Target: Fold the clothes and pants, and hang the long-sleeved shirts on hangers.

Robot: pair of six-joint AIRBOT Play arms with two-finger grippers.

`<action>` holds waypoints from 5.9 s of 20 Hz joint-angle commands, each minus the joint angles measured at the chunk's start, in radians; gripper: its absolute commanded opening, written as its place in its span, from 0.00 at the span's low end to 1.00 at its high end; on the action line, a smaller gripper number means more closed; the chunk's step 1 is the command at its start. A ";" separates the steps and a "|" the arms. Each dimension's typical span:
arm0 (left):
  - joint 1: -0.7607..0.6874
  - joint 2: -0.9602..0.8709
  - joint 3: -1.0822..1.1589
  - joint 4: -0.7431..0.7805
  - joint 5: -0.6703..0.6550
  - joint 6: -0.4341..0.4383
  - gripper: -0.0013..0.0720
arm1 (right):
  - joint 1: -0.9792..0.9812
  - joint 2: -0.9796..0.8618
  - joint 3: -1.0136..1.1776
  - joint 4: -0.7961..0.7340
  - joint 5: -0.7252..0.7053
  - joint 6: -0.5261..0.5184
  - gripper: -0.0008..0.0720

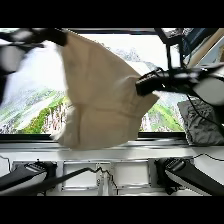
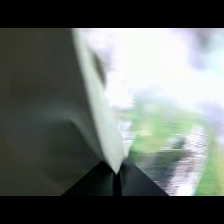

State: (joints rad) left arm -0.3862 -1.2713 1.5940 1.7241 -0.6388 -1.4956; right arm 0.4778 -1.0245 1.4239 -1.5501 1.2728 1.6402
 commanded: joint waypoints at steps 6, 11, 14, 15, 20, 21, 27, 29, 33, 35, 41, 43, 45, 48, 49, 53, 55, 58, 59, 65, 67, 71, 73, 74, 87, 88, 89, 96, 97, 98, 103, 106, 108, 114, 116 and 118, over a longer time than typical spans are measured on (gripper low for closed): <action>-0.110 -0.334 -0.017 -0.008 0.356 -0.182 0.63 | -0.452 -0.400 0.050 0.412 -0.317 -0.037 0.73; -0.039 -0.240 -0.067 -0.008 -0.220 -0.313 0.39 | -0.419 -0.287 -0.001 0.331 -0.112 -0.079 0.60; 0.008 -0.049 -0.267 -0.070 -0.190 -0.412 0.39 | -0.422 -0.088 -0.205 0.303 -0.119 -0.032 0.54; 0.017 0.010 -0.330 -0.129 -0.180 -0.420 0.39 | -0.422 -0.003 -0.309 0.283 -0.130 0.007 0.53; 0.021 0.216 -0.607 -0.384 -0.148 -0.397 0.73 | -0.422 0.394 -0.820 0.316 -0.177 0.236 0.48; 0.021 0.249 -0.653 -0.436 -0.128 -0.376 0.73 | -0.422 0.454 -0.890 0.304 -0.197 0.291 0.49; 0.002 0.389 -0.828 -0.514 -0.094 -0.348 0.66 | -0.422 0.506 -1.105 0.298 -0.348 0.449 0.59; 0.000 0.422 -0.856 -0.515 -0.097 -0.348 0.66 | -0.422 0.465 -1.117 0.296 -0.404 0.450 0.59; 0.000 0.436 -0.867 -0.514 -0.100 -0.348 0.66 | -0.422 0.335 -1.116 0.306 -0.514 0.450 0.59; 0.000 0.436 -0.868 -0.513 -0.100 -0.348 0.66 | -0.421 0.276 -1.116 0.342 -0.557 0.449 0.59; 0.000 0.436 -0.868 -0.513 -0.108 -0.346 0.66 | -0.421 0.179 -1.116 0.372 -0.675 0.449 0.57; 0.000 0.436 -0.877 -0.513 -0.114 -0.344 0.66 | -0.421 0.165 -1.116 0.377 -0.725 0.449 0.47; 0.000 0.436 -0.903 -0.513 -0.126 -0.344 0.66 | -0.421 0.159 -1.116 0.375 -0.766 0.448 0.31; 0.000 0.436 -0.967 -0.513 -0.165 -0.344 0.67 | -0.421 0.158 -1.116 0.376 -0.779 0.441 0.10; 0.000 0.436 -0.992 -0.513 -0.186 -0.344 0.67 | -0.421 0.158 -1.116 0.376 -0.776 0.435 0.05; 0.000 0.436 -1.072 -0.451 -0.274 -0.345 0.67 | -0.421 0.158 -1.116 0.377 -0.767 0.425 0.05; 0.001 0.436 -1.100 -0.354 -0.304 -0.356 0.67 | -0.421 0.158 -1.116 0.377 -0.765 0.411 0.05; 0.000 0.436 -1.141 -0.310 -0.330 -0.386 0.67 | -0.421 0.158 -1.116 0.377 -0.764 0.409 0.05; 0.000 0.436 -1.157 -0.311 -0.326 -0.412 0.67 | -0.421 0.158 -1.116 0.377 -0.764 0.408 0.05; 0.014 0.433 -1.228 -0.306 -0.206 -0.442 0.67 | -0.421 0.158 -1.116 0.377 -0.757 0.408 0.05; 0.022 0.423 -1.229 -0.247 -0.153 -0.442 0.67 | -0.421 0.158 -1.115 0.376 -0.747 0.407 0.05; 0.023 0.394 -1.229 -0.207 -0.061 -0.442 0.67 | -0.421 0.158 -1.114 0.377 -0.736 0.407 0.05; 0.023 0.381 -1.229 -0.209 -0.019 -0.442 0.64 | -0.421 0.158 -1.114 0.377 -0.730 0.407 0.05; 0.023 0.375 -1.229 -0.209 0.000 -0.442 0.64 | -0.421 0.158 -1.114 0.377 -0.726 0.407 0.05; 0.023 0.470 -1.128 -0.210 -0.013 -0.437 0.02 | -0.421 0.227 -0.997 0.401 -0.439 0.194 0.05; 0.023 0.517 -1.089 -0.209 -0.013 -0.437 0.02 | -0.421 0.257 -0.945 0.400 -0.378 0.163 0.05; 0.025 0.556 -1.046 -0.209 -0.009 -0.435 0.02 | -0.421 0.287 -0.889 0.397 -0.332 0.142 0.05; 0.096 0.618 -0.593 -0.205 0.143 -0.368 0.02 | -0.421 0.383 -0.315 0.405 -0.184 0.138 0.05; 0.111 0.618 -0.527 -0.203 0.183 -0.355 0.02 | -0.421 0.384 -0.240 0.407 -0.176 0.139 0.05; 0.129 0.618 -0.469 -0.203 0.215 -0.356 0.02 | -0.421 0.383 -0.162 0.420 -0.170 0.147 0.05; 0.284 0.625 -0.274 -0.206 0.261 -0.358 0.02 | -0.421 0.383 0.113 0.556 -0.129 0.151 0.05; 0.362 0.678 -0.264 -0.206 0.265 -0.382 0.02 | -0.421 0.383 0.202 0.650 -0.074 0.156 0.05; 0.384 0.724 -0.264 -0.204 0.274 -0.381 0.02 | -0.421 0.384 0.233 0.718 -0.046 0.157 0.05; 0.390 0.847 -0.264 -0.149 0.287 -0.381 0.02 | -0.421 0.387 0.274 0.871 0.053 0.166 0.05; 0.390 0.865 -0.264 -0.148 0.272 -0.381 0.02 | -0.421 0.399 0.274 0.872 0.084 0.190 0.05; 0.390 0.870 -0.265 -0.150 0.214 -0.381 0.02 | -0.421 0.422 0.273 0.861 0.101 0.223 0.05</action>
State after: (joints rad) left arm 0.0017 -0.4232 1.3285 1.5688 -0.3710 -1.8778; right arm 0.0563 -0.6235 1.6913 -0.7109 1.3315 1.8275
